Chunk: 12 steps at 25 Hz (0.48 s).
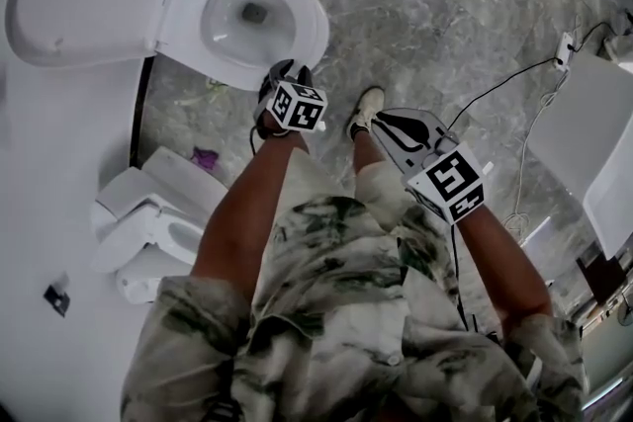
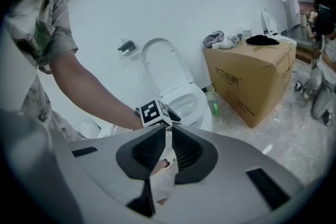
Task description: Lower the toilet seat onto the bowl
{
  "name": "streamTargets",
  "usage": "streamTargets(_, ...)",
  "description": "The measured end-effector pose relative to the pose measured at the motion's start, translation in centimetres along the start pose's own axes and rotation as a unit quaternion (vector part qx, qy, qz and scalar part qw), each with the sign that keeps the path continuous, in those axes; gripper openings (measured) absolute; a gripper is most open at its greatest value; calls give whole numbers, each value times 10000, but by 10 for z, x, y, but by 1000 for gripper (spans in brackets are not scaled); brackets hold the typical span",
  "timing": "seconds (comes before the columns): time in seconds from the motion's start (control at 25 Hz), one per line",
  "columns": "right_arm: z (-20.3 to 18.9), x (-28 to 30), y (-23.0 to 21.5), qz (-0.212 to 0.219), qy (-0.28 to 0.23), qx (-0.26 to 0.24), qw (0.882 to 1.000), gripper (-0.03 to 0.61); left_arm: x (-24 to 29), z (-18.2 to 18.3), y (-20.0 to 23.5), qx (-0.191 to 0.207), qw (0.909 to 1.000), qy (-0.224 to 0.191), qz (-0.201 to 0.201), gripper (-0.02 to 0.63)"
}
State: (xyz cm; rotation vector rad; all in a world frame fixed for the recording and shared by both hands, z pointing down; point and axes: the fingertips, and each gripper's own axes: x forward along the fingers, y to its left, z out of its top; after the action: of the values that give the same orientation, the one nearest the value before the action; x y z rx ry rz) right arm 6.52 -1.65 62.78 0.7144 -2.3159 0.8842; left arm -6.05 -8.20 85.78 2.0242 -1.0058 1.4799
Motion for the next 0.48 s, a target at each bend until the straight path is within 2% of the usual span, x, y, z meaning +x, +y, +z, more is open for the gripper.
streamTargets(0.48, -18, 13, -24, 82, 254, 91, 9996, 58, 46, -13, -15, 83, 9996, 247, -148, 130)
